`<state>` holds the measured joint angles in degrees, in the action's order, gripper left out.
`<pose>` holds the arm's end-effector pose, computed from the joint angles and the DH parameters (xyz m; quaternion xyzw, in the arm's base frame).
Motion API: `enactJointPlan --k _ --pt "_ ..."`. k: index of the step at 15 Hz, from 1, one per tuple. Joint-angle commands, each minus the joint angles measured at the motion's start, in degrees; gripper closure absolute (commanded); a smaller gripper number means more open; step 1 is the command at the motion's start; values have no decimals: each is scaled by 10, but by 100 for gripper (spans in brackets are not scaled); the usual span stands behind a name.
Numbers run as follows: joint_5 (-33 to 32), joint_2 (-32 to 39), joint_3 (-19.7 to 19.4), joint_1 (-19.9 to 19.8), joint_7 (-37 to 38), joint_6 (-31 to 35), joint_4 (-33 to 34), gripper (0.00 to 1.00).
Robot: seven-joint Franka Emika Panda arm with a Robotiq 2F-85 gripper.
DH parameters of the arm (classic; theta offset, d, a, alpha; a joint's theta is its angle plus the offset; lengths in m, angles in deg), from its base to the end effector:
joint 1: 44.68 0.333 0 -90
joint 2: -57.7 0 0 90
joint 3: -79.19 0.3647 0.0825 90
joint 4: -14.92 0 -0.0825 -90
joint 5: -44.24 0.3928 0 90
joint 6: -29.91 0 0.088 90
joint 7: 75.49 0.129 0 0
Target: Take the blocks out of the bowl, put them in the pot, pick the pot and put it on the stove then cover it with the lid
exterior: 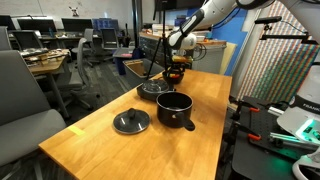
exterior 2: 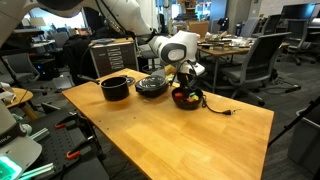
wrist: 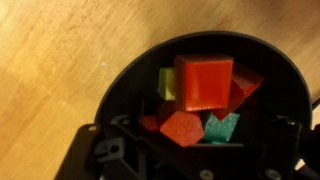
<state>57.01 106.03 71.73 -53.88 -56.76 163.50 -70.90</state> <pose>0.7296 -0.1928 0.1734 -0.9339 0.3560 0.0003 0.0320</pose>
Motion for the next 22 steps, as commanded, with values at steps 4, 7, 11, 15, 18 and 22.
enactJointPlan --k 4,7,11,15,18,22 --pt "26 53 2 -24 48 -72 72 34" --pt "41 49 3 -41 53 -106 80 51" --pt "56 22 10 -60 38 -157 81 51" --pt "52 -31 15 -51 14 -180 64 51" --pt "32 -83 13 -27 2 -191 44 51" --pt "20 -160 26 5 -32 -196 -8 51"
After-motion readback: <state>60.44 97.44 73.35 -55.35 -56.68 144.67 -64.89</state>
